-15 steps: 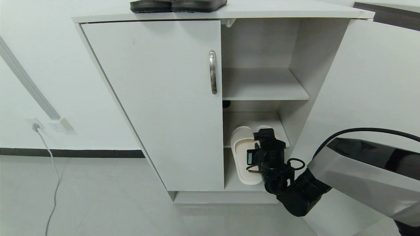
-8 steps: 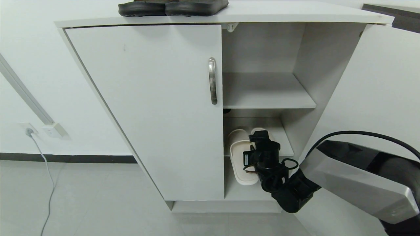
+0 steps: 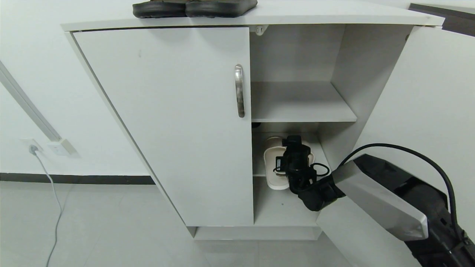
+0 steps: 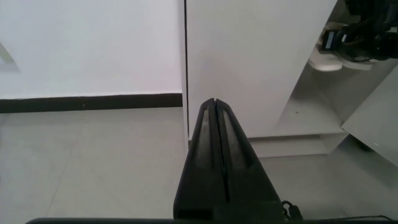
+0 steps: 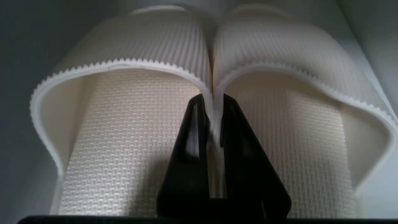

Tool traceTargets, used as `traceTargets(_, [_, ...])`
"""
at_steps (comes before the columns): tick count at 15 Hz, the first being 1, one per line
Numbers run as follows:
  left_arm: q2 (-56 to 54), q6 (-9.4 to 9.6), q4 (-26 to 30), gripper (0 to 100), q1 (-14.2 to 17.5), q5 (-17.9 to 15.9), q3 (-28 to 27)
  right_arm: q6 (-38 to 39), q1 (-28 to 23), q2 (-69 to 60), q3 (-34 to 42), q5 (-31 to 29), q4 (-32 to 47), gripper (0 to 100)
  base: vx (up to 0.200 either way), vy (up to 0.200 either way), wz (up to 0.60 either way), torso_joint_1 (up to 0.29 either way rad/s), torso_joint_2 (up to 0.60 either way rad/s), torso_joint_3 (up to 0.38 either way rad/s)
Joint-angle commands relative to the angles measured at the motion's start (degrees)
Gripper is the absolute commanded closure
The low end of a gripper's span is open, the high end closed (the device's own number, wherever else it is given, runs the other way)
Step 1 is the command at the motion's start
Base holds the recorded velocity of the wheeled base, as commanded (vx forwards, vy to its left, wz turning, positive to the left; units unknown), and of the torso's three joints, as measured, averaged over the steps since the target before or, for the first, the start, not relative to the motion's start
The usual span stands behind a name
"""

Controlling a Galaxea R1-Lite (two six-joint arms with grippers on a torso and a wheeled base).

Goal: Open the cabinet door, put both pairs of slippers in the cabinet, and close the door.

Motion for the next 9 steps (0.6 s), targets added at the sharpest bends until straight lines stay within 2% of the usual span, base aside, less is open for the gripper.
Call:
traceTargets(1, [0.07, -0.03, 0.0, 100, 0.04, -0.02, 0.07, 0.04, -1.11, 3.37, -6.4, 0.04, 3.25, 100, 0.0, 0.0, 0.0, 0.0, 0.0, 0.0])
traceTargets(6, [0.07, -0.03, 0.0, 100, 0.04, -0.02, 0.07, 0.04, -2.52, 6.79, -16.33, 0.04, 9.14, 100, 0.0, 0.0, 0.0, 0.0, 0.0, 0.0])
traceTargets(8, [0.07, 0.05, 0.0, 100, 0.04, -0.02, 0.07, 0.04, -2.87, 7.41, -17.82, 0.04, 9.93, 100, 0.0, 0.0, 0.0, 0.0, 0.0, 0.0])
traceTargets(9, [0.07, 0.05, 0.0, 100, 0.04, -0.02, 0.07, 0.04, -2.87, 7.41, -17.82, 0.04, 9.93, 0, 0.0, 0.0, 0.0, 0.0, 0.0, 0.0])
